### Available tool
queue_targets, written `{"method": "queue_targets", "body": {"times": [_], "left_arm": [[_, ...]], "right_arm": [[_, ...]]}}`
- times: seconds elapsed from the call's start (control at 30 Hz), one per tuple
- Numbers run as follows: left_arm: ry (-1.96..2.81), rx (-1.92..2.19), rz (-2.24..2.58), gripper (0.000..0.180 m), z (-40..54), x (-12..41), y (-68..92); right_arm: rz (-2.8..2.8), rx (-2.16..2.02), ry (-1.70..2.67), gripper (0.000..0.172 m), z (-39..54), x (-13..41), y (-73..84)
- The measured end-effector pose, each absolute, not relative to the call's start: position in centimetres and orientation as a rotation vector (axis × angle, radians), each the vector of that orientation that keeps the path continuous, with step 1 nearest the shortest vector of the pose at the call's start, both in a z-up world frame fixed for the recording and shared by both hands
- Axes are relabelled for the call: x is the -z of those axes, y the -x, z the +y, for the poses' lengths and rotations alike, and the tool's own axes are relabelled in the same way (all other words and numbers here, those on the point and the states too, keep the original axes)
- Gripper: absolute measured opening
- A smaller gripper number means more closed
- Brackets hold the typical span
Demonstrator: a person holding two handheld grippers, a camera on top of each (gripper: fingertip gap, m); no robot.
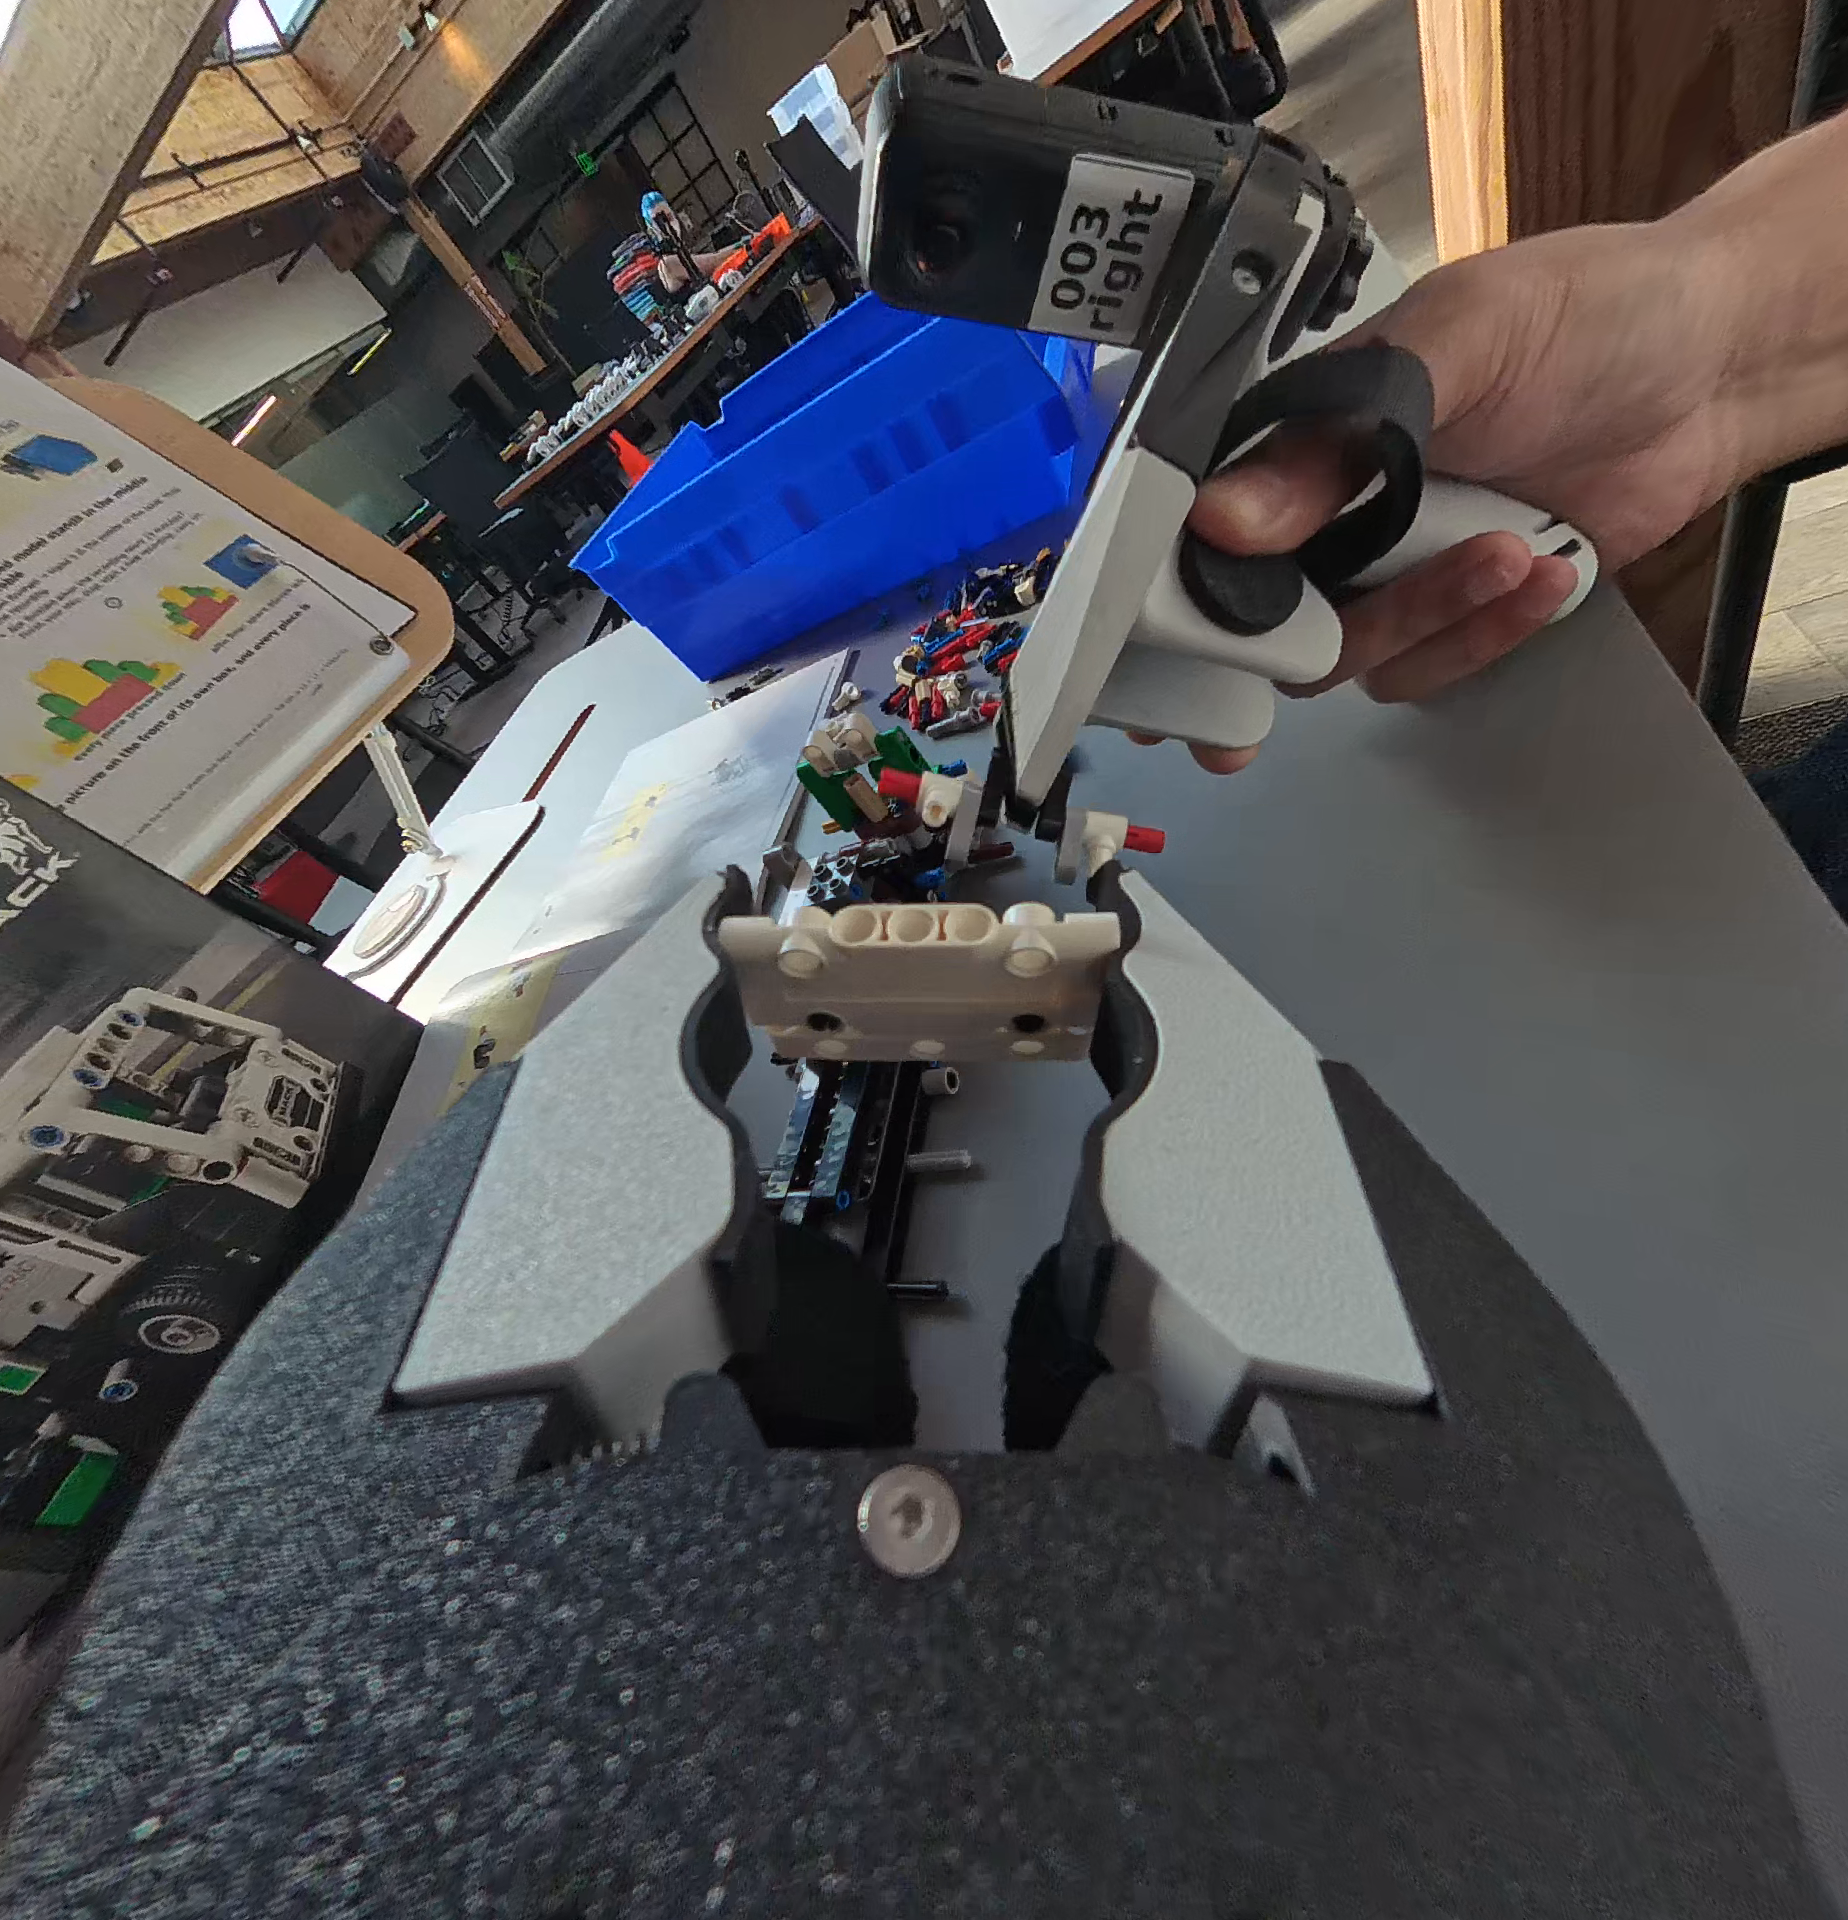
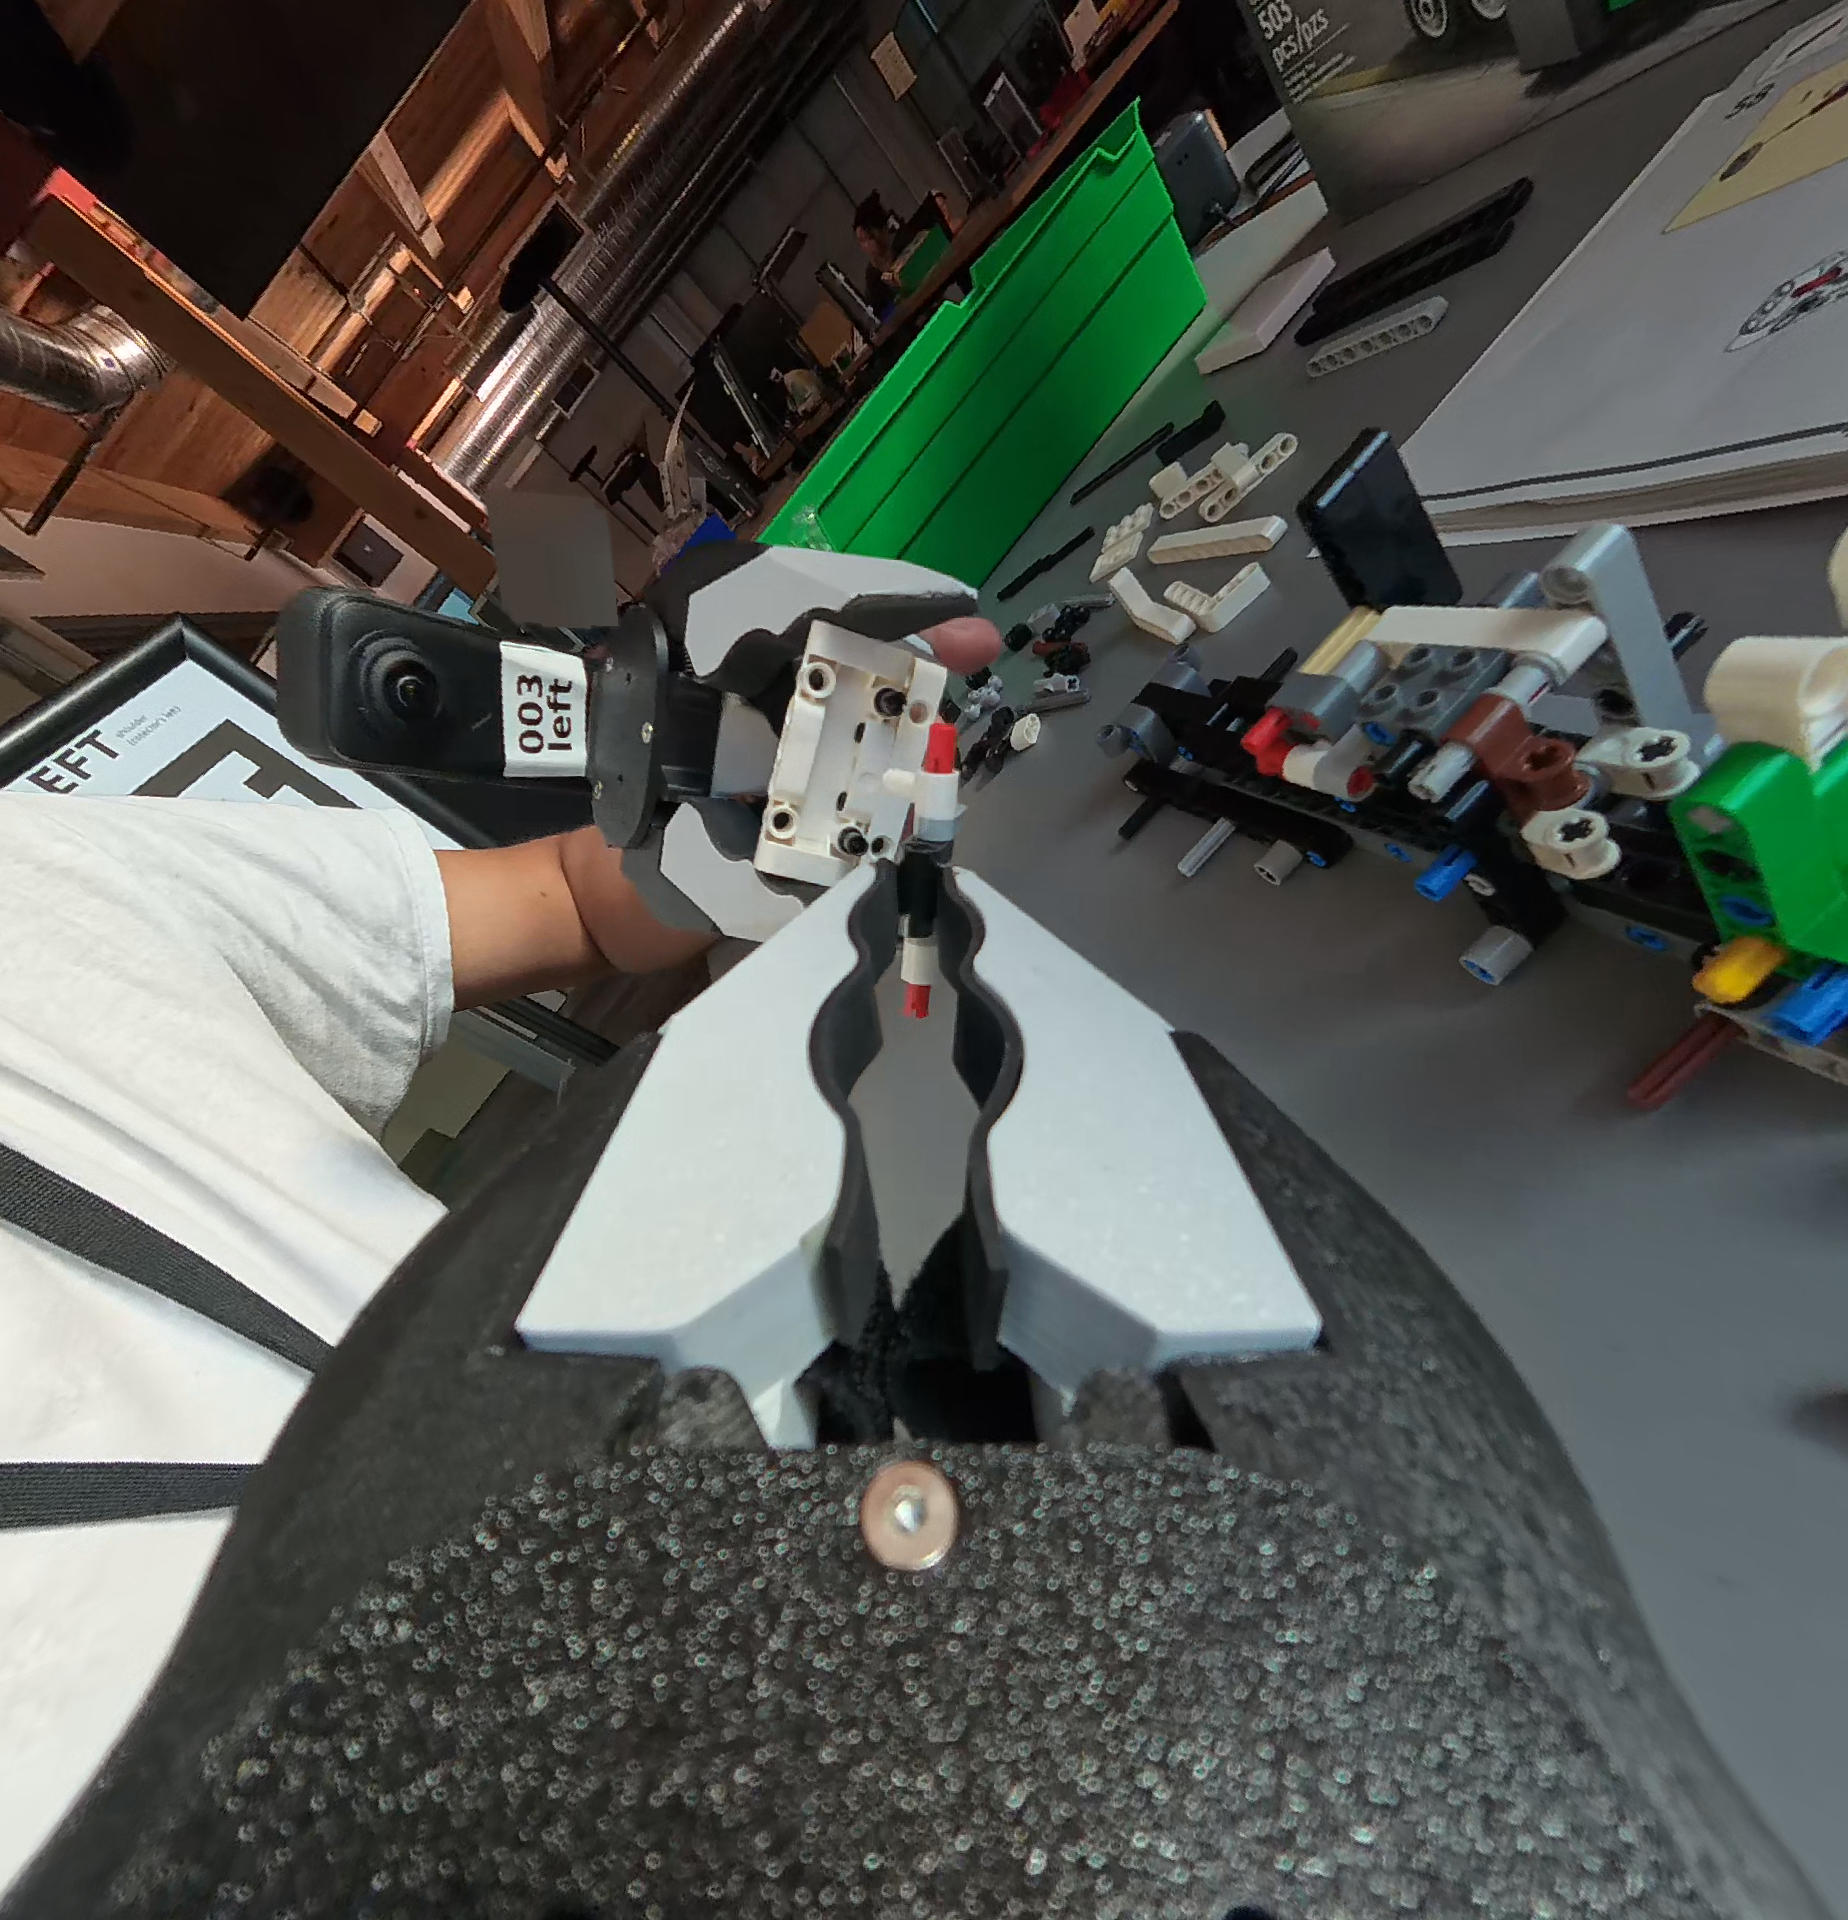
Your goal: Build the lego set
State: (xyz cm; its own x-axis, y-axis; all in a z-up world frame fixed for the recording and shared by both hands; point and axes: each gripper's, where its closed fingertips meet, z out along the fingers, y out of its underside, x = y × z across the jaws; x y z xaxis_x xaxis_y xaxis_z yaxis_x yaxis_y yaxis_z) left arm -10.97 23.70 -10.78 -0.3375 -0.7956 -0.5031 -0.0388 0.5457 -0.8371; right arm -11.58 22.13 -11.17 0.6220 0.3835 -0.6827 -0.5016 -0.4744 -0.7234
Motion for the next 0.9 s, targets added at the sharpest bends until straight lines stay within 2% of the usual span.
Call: {"method": "queue_targets", "body": {"times": [0.3,0.5,0.9], "left_arm": [[0.641,0.937,1.744,0.064,22.4,10.1,11.3],[0.662,0.869,1.769,0.064,23.4,11.1,10.9],[0.764,0.959,1.839,0.064,23.2,12.3,10.9]], "right_arm": [[0.067,-0.981,1.844,0.006,22.4,12.0,12.2],[0.113,-1.271,1.695,0.005,21.4,9.8,11.8],[-0.079,-0.832,1.820,0.006,22.1,11.6,13.0]]}}
